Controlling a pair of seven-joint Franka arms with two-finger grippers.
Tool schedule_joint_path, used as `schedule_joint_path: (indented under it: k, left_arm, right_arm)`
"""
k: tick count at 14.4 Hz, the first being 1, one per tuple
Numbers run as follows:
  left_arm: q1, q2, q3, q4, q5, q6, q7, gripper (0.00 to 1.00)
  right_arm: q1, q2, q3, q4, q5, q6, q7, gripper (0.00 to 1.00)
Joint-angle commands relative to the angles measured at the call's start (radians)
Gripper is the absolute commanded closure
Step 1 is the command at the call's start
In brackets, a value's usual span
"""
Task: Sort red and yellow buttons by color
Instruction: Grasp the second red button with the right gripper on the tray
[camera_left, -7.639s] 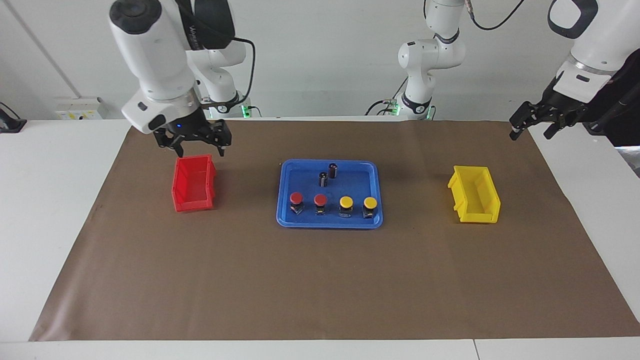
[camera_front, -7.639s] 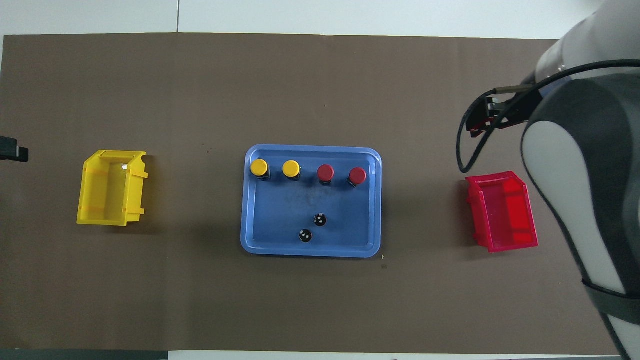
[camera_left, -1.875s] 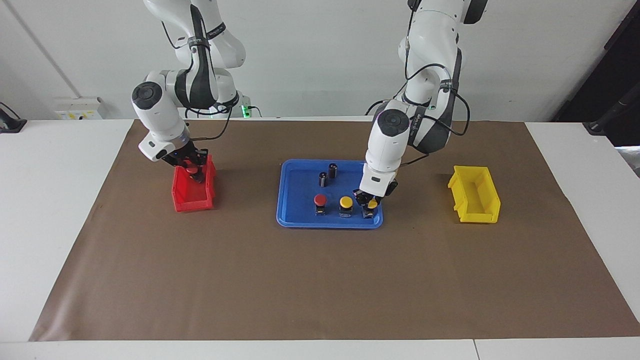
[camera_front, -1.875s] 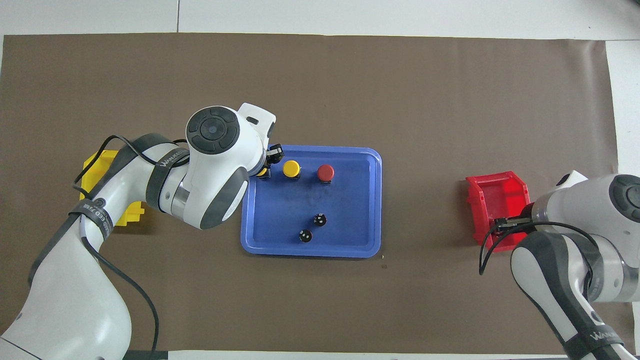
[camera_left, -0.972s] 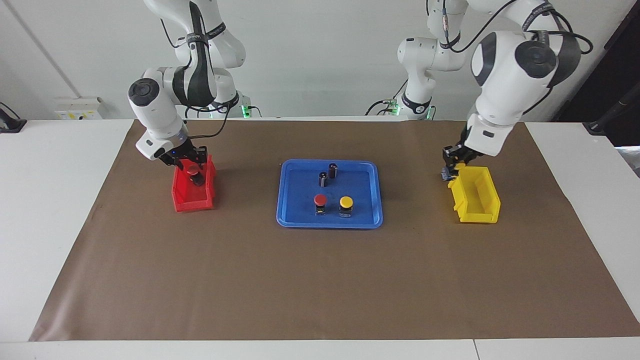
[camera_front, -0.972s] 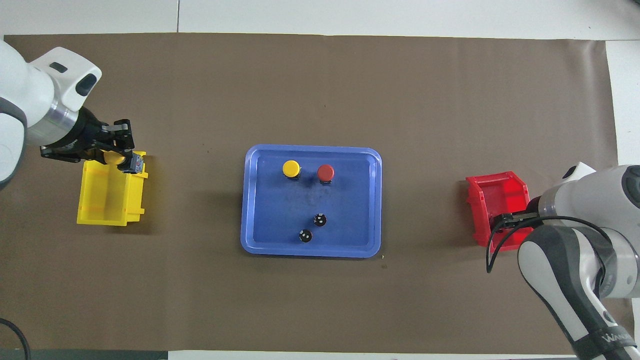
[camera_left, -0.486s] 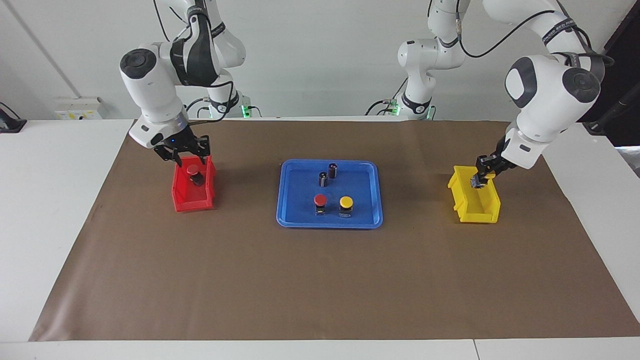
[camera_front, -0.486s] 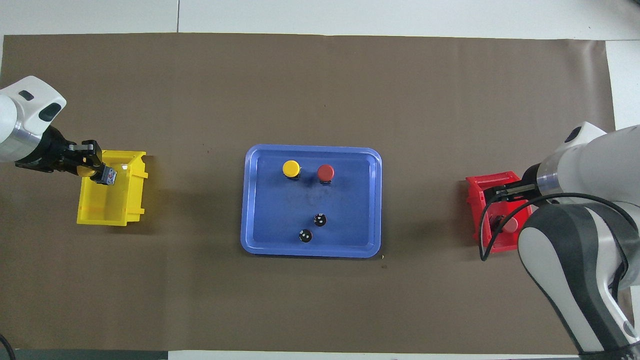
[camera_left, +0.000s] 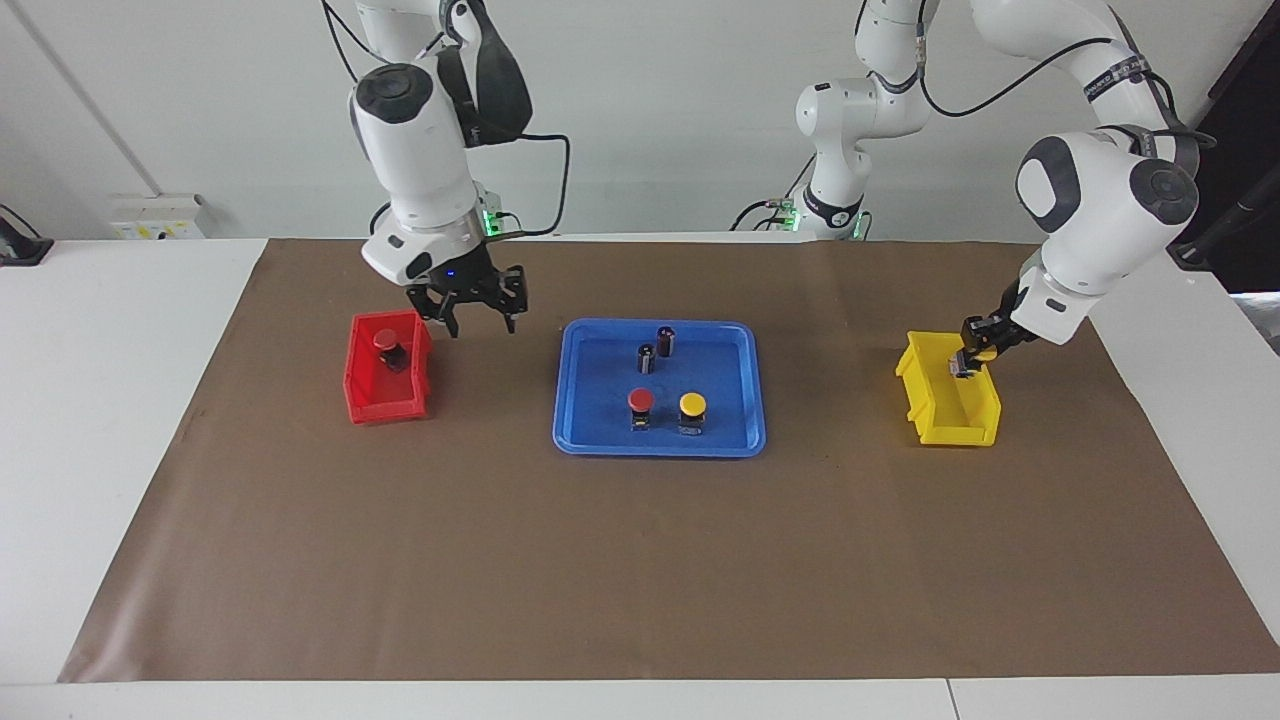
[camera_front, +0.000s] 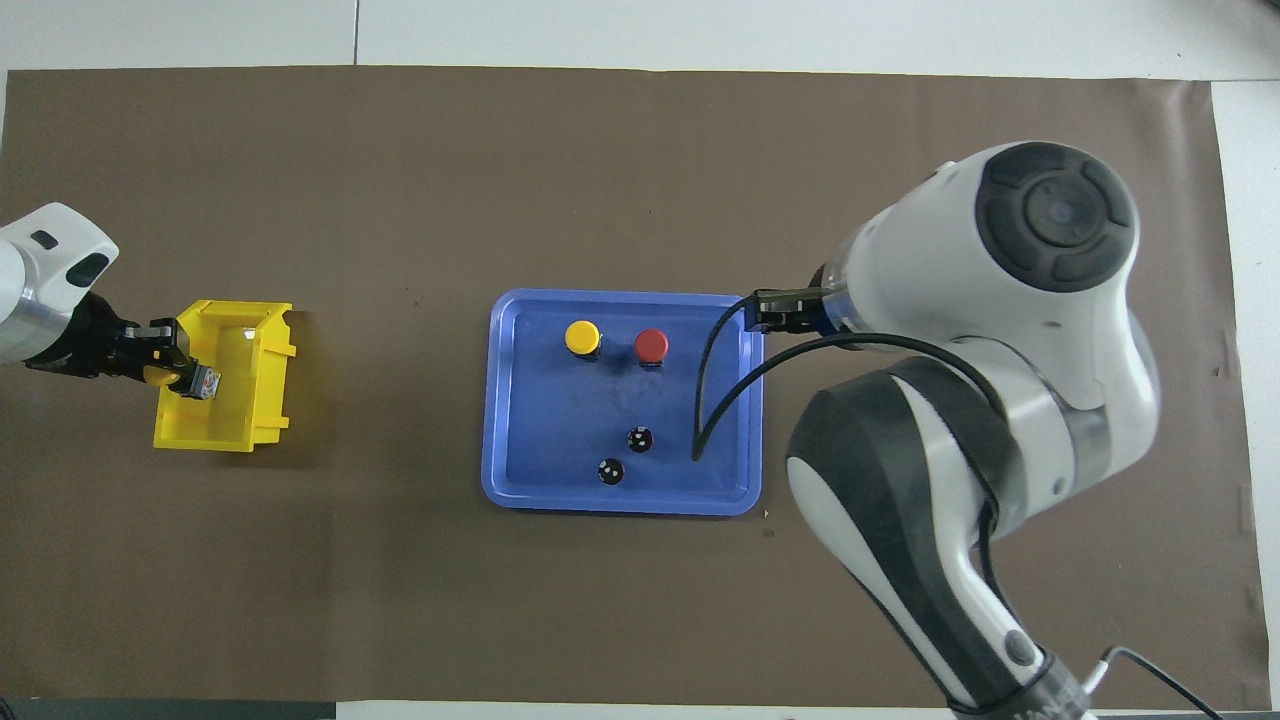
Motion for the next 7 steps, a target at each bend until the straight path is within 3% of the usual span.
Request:
schedule_joint_path:
  k: [1, 7]
  left_arm:
    - [0.005, -0.041, -0.007, -0.095, -0.002, 0.087, 0.0, 0.98]
    - [0.023, -0.05, -0.007, -0.197, -0.002, 0.171, 0.003, 0.98]
  right_arm:
    - [0.074, 0.165, -0.006, 0.185, -0.025, -0.014, 0.127, 0.11]
    - [0.143, 0.294, -0.005, 0.171, -0.112, 0.177, 0.207, 0.11]
